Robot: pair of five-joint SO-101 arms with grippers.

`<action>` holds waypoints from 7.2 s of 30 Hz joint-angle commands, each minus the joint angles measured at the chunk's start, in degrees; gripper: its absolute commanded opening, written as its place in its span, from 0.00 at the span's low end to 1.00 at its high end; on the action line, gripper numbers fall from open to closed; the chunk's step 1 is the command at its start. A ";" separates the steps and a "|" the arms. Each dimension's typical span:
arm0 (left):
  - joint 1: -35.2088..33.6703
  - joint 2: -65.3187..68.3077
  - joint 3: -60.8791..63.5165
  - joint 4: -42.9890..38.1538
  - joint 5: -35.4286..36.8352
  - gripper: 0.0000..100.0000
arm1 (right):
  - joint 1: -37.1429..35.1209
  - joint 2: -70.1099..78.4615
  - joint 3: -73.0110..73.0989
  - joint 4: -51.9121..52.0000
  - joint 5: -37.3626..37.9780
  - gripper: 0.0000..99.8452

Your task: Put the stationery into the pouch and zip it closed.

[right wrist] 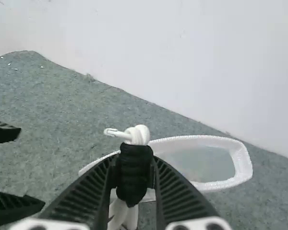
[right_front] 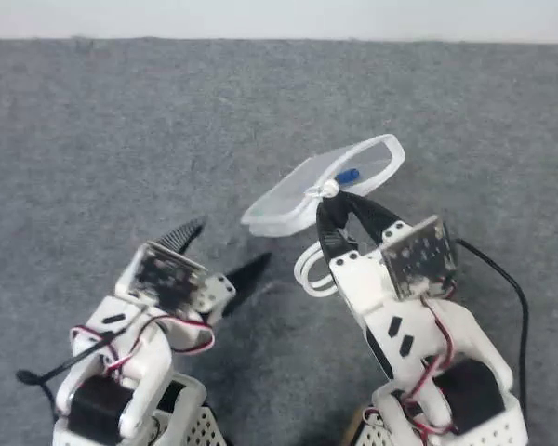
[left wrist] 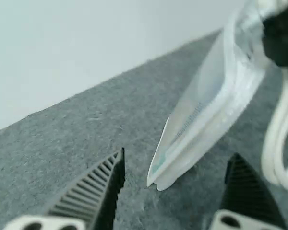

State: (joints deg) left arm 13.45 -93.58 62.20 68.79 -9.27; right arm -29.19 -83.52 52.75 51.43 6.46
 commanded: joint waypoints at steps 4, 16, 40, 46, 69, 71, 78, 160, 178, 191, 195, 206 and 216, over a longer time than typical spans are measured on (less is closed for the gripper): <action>7.38 0.00 1.54 -5.36 -4.84 0.31 | -0.84 -4.18 -1.41 3.30 2.11 0.01; 8.35 0.00 10.68 -17.67 -4.66 0.31 | -7.43 -4.09 -1.32 8.13 2.20 0.01; 15.12 -0.35 20.44 -32.44 -5.10 0.00 | -5.93 -4.00 1.67 4.88 0.44 0.01; 14.68 -0.35 21.23 -32.97 -4.92 0.01 | 2.42 -4.00 5.80 -4.88 -4.31 0.01; 9.76 -0.35 18.59 -26.46 -5.01 0.01 | 13.41 4.53 7.47 -21.23 -7.38 0.01; 9.76 -0.35 18.68 -26.46 -5.01 0.01 | 14.02 8.40 5.63 -22.37 -7.38 0.01; 9.67 -0.35 18.68 -26.46 -5.01 0.01 | 16.57 17.45 0.09 -23.60 -7.74 0.01; 2.46 -0.44 18.86 -28.48 8.62 0.18 | 20.79 48.04 -21.36 8.92 -7.47 0.14; 2.46 -0.44 21.41 -31.74 8.35 0.18 | 15.52 20.26 4.31 4.53 -7.74 0.13; 2.46 -0.44 21.67 -31.74 8.35 0.18 | 15.52 2.42 17.14 1.71 -7.74 0.13; 2.46 -0.44 21.67 -31.74 8.35 0.18 | 15.52 -2.86 19.43 1.71 -7.65 0.13; 2.46 -0.44 21.67 -31.74 8.35 0.18 | 15.43 -18.42 26.81 1.80 -7.74 0.13; 2.46 -0.44 21.67 -31.74 8.44 0.18 | 15.25 -20.53 28.84 -0.31 -7.82 0.01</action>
State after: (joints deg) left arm 16.26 -93.23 84.18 38.81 -1.63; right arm -13.19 -103.38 81.49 52.57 -0.57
